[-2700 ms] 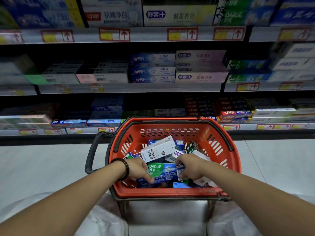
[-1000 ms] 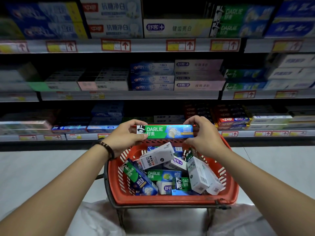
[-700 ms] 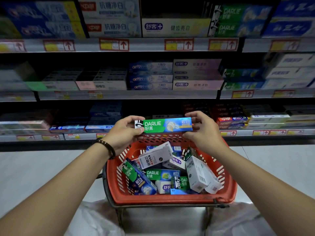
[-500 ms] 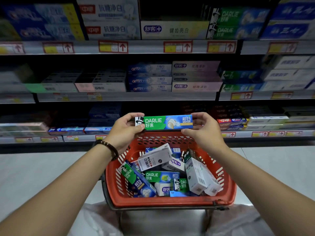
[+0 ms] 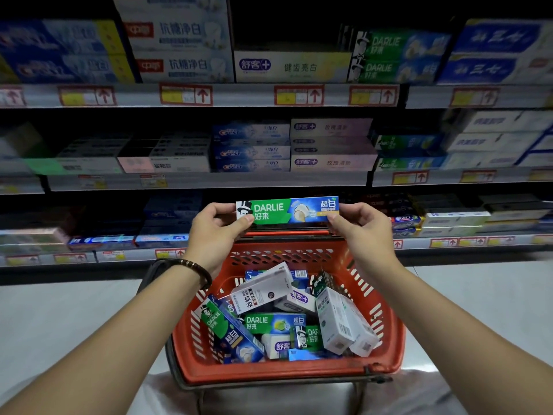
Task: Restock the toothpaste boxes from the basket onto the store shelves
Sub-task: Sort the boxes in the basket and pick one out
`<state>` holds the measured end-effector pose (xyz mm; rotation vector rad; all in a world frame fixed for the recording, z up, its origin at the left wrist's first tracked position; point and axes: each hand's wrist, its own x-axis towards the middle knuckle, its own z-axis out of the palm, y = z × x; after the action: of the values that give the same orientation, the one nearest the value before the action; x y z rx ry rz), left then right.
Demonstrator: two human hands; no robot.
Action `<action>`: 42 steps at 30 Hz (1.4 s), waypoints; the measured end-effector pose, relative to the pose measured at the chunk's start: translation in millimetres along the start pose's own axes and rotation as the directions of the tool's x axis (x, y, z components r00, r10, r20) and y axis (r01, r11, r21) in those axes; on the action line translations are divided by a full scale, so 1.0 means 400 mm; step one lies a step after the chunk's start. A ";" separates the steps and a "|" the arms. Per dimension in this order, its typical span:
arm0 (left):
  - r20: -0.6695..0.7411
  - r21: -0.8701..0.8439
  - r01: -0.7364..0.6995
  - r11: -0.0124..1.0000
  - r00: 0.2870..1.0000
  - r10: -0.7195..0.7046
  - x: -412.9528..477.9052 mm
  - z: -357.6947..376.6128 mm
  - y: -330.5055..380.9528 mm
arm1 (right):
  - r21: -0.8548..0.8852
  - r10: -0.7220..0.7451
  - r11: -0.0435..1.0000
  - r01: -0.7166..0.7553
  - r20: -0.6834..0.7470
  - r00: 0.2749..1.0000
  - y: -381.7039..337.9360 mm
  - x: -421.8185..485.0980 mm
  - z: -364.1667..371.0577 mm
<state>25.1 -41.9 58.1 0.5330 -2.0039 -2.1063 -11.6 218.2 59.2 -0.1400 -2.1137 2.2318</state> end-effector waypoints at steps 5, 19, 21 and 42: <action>-0.068 0.045 -0.079 0.996 0.994 0.082 0.001 0.024 -0.012 | -0.004 -0.036 0.999 0.036 -0.036 0.999 -0.005 0.005 -0.009; -0.093 -0.020 -0.143 0.990 0.986 0.140 0.006 0.111 0.017 | 0.016 -0.103 0.994 0.108 -0.186 0.977 -0.022 0.028 -0.038; -0.106 0.006 -0.181 0.983 0.978 0.180 0.009 0.124 0.030 | 0.020 -0.113 0.993 0.120 -0.213 0.971 -0.034 0.032 -0.041; -0.093 0.090 -0.450 0.889 0.885 0.457 0.065 0.305 0.218 | -0.007 -0.291 0.950 0.312 -0.381 0.877 -0.200 0.147 -0.137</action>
<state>-54.6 54.9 144.0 0.1577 -1.9101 -1.6949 -65.3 283.2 134.9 -0.2034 -1.7339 1.8986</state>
